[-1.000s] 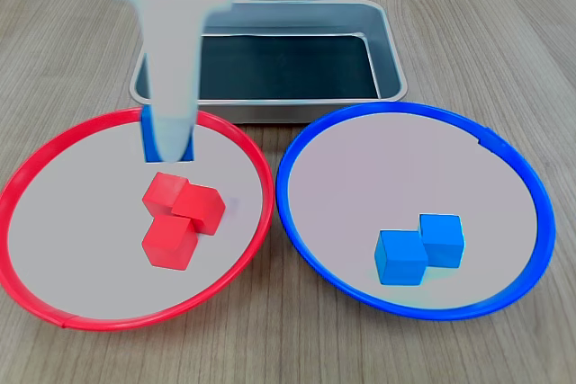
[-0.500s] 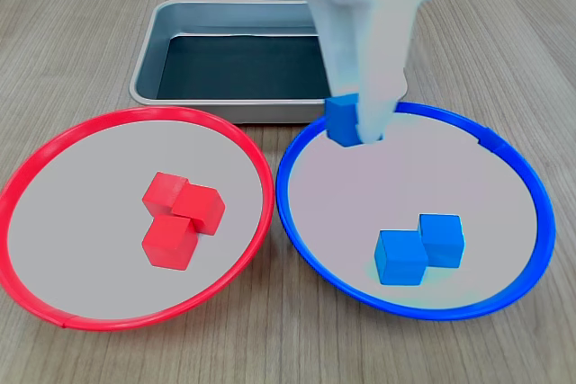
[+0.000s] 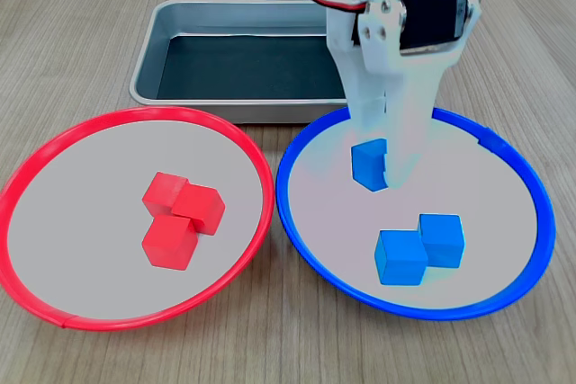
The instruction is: Relocate any blue block in the red dish to the blue dish, correcting any misplacements.
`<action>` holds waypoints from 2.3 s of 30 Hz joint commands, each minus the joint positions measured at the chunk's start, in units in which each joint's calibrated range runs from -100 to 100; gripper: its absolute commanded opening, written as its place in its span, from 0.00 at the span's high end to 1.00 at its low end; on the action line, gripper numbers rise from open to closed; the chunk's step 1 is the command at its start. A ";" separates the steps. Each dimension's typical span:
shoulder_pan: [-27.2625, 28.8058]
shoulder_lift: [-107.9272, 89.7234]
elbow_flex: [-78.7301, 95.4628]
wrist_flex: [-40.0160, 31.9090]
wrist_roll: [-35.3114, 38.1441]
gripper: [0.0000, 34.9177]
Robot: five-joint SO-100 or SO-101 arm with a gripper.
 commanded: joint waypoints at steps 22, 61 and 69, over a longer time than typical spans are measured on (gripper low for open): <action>-1.11 3.97 -1.48 -1.24 0.05 0.60; 14.89 -98.63 78.35 -3.63 -2.93 0.99; 13.95 -109.38 84.91 6.85 -5.47 0.99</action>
